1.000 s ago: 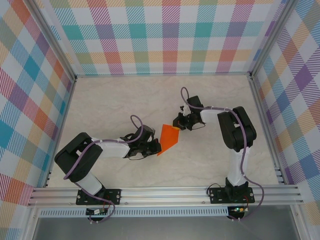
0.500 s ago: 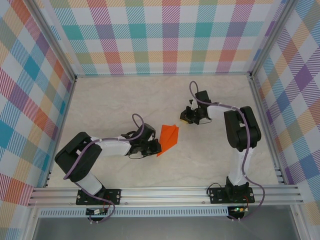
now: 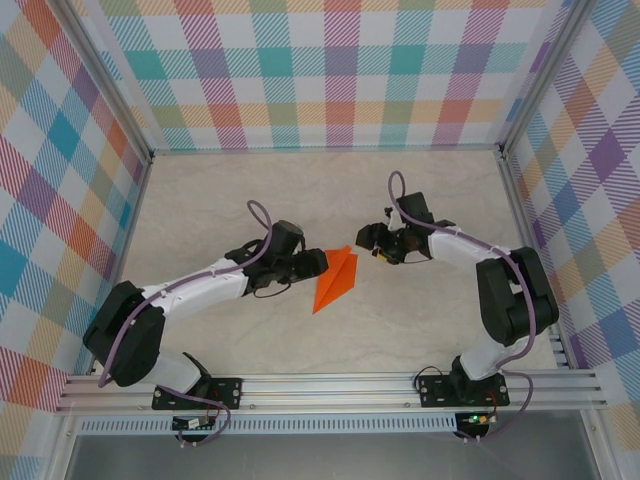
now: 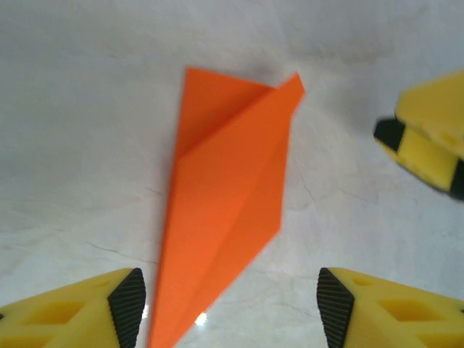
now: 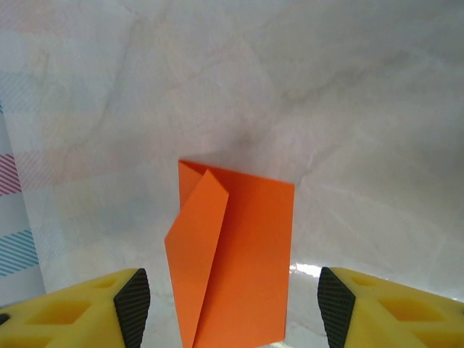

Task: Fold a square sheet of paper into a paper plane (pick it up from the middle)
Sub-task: Fourth fold the wing at the center of the table, then turn over the paper at the center of the table.

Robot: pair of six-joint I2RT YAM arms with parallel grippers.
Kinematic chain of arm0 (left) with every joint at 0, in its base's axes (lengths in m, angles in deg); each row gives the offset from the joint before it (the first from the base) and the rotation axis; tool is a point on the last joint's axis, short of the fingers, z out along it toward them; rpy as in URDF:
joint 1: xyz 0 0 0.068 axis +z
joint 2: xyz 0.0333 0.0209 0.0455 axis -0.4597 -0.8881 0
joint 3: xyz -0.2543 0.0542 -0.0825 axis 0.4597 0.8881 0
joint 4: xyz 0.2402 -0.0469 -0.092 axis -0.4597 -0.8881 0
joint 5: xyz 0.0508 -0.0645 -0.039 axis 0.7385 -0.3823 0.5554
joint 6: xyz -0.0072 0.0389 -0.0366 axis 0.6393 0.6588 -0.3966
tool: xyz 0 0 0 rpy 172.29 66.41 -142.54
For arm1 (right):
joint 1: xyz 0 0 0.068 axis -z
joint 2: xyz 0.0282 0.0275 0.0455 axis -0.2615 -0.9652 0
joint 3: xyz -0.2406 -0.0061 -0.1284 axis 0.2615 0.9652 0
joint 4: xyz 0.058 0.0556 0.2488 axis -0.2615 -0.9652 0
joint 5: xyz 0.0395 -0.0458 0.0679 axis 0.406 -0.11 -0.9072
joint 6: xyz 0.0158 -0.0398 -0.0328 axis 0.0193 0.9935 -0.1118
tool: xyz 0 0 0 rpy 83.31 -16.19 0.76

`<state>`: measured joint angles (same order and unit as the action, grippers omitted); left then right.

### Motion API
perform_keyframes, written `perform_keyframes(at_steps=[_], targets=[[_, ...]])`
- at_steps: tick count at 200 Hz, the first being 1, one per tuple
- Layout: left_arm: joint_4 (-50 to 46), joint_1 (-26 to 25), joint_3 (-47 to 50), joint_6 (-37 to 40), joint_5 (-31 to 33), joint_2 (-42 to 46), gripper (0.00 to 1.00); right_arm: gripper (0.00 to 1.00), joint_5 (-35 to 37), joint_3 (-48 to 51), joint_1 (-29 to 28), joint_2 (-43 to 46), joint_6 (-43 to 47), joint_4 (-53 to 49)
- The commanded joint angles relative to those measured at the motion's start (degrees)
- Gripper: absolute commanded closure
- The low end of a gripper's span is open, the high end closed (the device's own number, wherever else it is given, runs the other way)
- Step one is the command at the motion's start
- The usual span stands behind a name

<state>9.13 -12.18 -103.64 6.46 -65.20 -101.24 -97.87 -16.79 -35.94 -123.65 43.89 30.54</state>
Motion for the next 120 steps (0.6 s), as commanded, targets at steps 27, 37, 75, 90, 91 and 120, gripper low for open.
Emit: perform_keyframes(at_steps=[27, 37, 75, 90, 91, 120], targets=[[0.08, 5.09, 4.78, -1.78, 4.99, 2.24, 0.17, 0.37, -0.61, 1.71, -5.21, -1.5, -6.57, 2.73], [1.56, 5.82, 5.82, -1.22, 3.78, 2.21, 0.12, 0.39, -0.74, 1.4, -5.79, -2.8, -7.59, 3.05], [6.29, 8.49, 9.0, -1.84, -0.62, 2.1, 0.0, 0.47, -2.01, -0.15, -7.67, -6.56, -8.99, 5.66], [7.48, 9.13, 9.82, -2.17, -1.82, 2.24, 0.0, 0.5, -2.54, -0.45, -8.0, -7.61, -9.14, 6.66], [7.66, 9.18, 9.87, -2.15, -1.88, 2.2, 0.0, 0.5, -2.59, -0.45, -8.03, -7.64, -9.14, 6.78], [9.83, 10.05, 11.13, -2.35, -4.47, 2.51, 0.0, 0.54, -3.58, -0.63, -8.47, -8.8, -9.18, 8.6]])
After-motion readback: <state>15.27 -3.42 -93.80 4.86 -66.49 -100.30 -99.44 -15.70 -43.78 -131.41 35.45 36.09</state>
